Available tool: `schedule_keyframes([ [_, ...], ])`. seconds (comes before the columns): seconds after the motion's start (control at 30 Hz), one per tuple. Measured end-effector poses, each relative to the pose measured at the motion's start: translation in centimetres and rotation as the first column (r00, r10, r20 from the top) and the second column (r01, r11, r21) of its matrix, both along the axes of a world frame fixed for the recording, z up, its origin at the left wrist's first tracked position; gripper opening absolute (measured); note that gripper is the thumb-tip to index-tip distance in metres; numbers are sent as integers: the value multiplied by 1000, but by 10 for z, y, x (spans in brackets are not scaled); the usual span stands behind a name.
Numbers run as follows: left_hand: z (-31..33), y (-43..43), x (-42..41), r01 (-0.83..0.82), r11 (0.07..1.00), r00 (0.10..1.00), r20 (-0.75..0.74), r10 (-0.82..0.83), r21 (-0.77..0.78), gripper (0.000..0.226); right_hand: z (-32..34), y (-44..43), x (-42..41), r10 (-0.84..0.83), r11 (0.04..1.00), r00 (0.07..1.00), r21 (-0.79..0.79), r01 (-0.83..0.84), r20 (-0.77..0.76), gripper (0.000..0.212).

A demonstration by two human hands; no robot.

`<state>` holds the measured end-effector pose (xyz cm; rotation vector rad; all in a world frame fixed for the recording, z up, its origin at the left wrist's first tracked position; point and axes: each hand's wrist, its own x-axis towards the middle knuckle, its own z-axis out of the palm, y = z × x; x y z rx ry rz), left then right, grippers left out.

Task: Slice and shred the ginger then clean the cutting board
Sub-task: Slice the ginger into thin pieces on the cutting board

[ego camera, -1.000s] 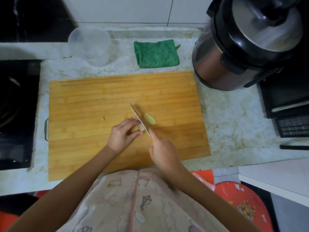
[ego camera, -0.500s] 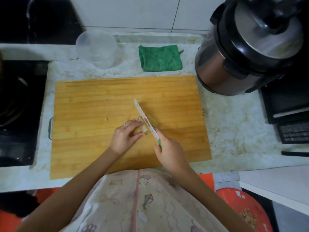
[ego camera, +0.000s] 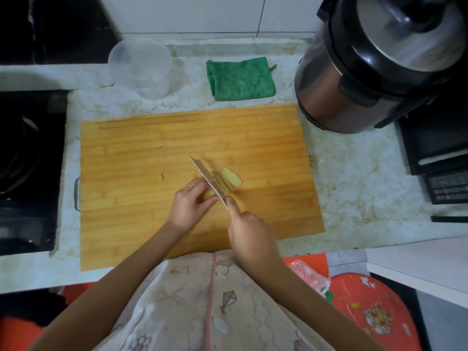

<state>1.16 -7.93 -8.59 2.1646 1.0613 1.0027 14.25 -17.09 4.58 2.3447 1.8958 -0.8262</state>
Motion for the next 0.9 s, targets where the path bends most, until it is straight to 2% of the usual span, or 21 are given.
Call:
schedule_keyframes([
  [0.13, 0, 0, 0, 1, 1000, 1000, 17, -1, 2, 37, 2, 0, -4, 4, 997, 995, 72, -11, 100, 56],
  [0.27, 1, 1, 0, 8, 1000, 1000, -4, -8, 3, 36, 2, 0, 0, -12, 1000, 1000, 22, 12, -25, 55],
  [0.4, 1, 1, 0, 5, 1000, 1000, -8, -5, 8, 33, 8, 3, -2, 7, 1000, 1000, 17, -7, 30, 56],
  [0.7, -5, 0, -2, -5, 999, 1000, -11, 6, 34, 32, 9, 5, -7, -9, 1000, 1000, 17, 8, 16, 60],
  [0.9, -4, -1, -1, -42, 997, 998, -38, 45, 70, 46, 8, 7, -7, -17, 1000, 1000, -11, 17, 19, 60],
])
